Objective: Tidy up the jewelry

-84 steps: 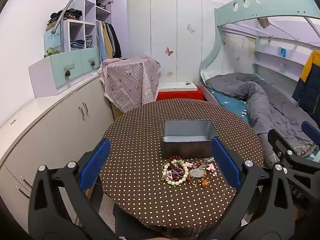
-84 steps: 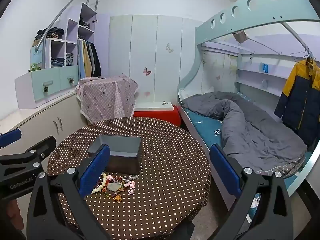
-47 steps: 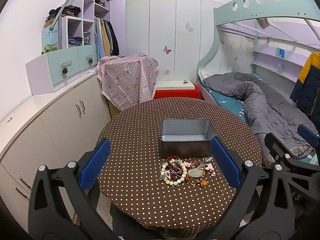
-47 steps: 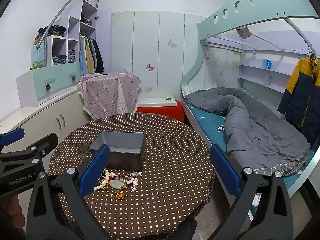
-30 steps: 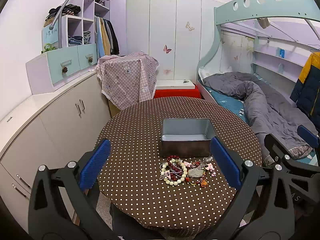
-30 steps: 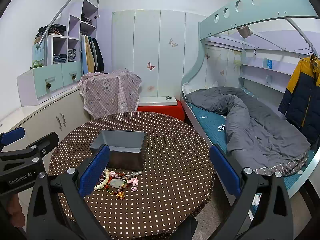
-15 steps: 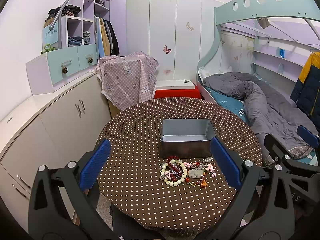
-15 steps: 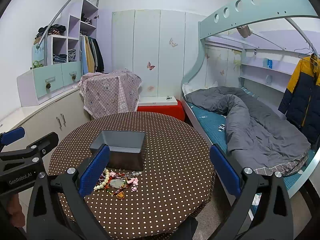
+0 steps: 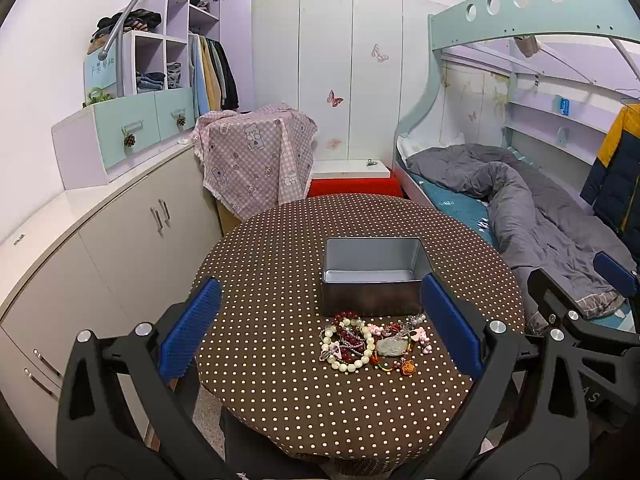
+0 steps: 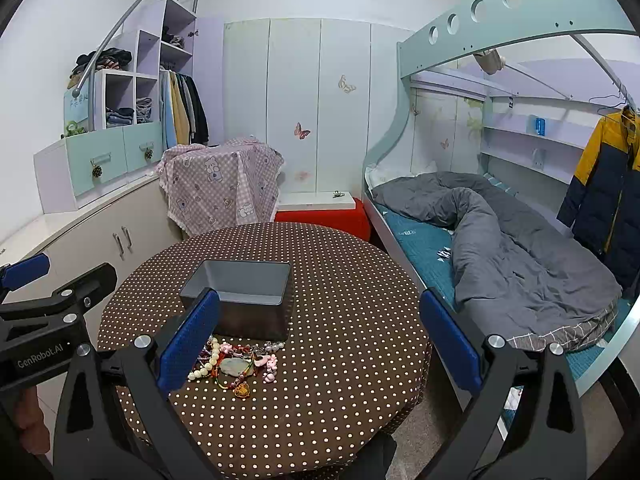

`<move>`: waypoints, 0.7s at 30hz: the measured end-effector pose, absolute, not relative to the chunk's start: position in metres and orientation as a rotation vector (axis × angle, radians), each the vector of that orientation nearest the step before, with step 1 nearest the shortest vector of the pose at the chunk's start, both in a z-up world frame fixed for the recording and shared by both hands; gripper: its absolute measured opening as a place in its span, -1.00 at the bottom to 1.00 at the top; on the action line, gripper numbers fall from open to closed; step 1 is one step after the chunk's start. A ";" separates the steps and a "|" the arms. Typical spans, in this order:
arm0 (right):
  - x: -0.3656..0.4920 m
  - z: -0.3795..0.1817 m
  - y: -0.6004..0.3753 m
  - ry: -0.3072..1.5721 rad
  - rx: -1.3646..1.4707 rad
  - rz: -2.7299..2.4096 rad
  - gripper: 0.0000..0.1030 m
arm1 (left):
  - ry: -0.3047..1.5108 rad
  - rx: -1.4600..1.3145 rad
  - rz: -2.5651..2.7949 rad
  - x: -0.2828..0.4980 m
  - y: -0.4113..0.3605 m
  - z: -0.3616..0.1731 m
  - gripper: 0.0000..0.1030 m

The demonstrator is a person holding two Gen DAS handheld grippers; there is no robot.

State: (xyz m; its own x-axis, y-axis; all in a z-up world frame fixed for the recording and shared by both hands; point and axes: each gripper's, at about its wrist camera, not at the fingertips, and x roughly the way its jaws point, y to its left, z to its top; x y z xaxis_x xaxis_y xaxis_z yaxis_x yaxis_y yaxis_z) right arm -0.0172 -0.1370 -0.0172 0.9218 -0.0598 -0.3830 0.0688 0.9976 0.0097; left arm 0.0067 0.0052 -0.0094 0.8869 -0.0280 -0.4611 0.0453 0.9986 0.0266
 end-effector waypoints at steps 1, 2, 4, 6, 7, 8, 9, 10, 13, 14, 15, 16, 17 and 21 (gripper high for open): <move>-0.017 -0.017 -0.137 0.393 0.023 -0.066 0.85 | 0.477 0.037 -0.038 0.007 0.005 -0.009 0.88; -0.017 -0.017 -0.137 0.393 0.023 -0.065 0.85 | 0.478 0.038 -0.038 0.007 0.005 -0.009 0.88; -0.017 -0.017 -0.137 0.393 0.023 -0.066 0.85 | 0.479 0.038 -0.038 0.007 0.005 -0.009 0.88; -0.017 -0.017 -0.137 0.393 0.023 -0.066 0.85 | 0.478 0.037 -0.038 0.007 0.005 -0.009 0.88; -0.017 -0.017 -0.137 0.393 0.024 -0.065 0.85 | 0.478 0.038 -0.038 0.007 0.005 -0.009 0.88; -0.017 -0.017 -0.137 0.393 0.024 -0.065 0.85 | 0.477 0.038 -0.037 0.007 0.005 -0.009 0.88; -0.016 -0.016 -0.137 0.393 0.023 -0.065 0.85 | 0.479 0.037 -0.038 0.007 0.005 -0.008 0.88; -0.016 -0.016 -0.137 0.394 0.023 -0.066 0.85 | 0.479 0.037 -0.038 0.007 0.005 -0.009 0.88; -0.016 -0.016 -0.137 0.394 0.024 -0.066 0.85 | 0.479 0.037 -0.038 0.007 0.005 -0.008 0.88; -0.016 -0.016 -0.137 0.394 0.024 -0.065 0.85 | 0.479 0.037 -0.038 0.007 0.006 -0.009 0.88; -0.016 -0.016 -0.137 0.394 0.023 -0.066 0.85 | 0.480 0.037 -0.038 0.007 0.005 -0.008 0.88; -0.016 -0.016 -0.137 0.394 0.023 -0.066 0.85 | 0.481 0.037 -0.038 0.008 0.006 -0.009 0.88; -0.016 -0.017 -0.136 0.395 0.023 -0.066 0.85 | 0.481 0.037 -0.038 0.008 0.005 -0.009 0.88; -0.015 -0.019 -0.135 0.405 0.023 -0.063 0.85 | 0.491 0.036 -0.038 0.010 0.007 -0.010 0.88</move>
State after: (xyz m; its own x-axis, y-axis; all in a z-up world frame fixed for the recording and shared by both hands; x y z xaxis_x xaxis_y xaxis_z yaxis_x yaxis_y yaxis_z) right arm -0.0148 -0.1353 -0.0191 0.9172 -0.0562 -0.3943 0.0655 0.9978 0.0102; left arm 0.0098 0.0067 -0.0104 0.8810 -0.0278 -0.4722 0.0450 0.9987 0.0252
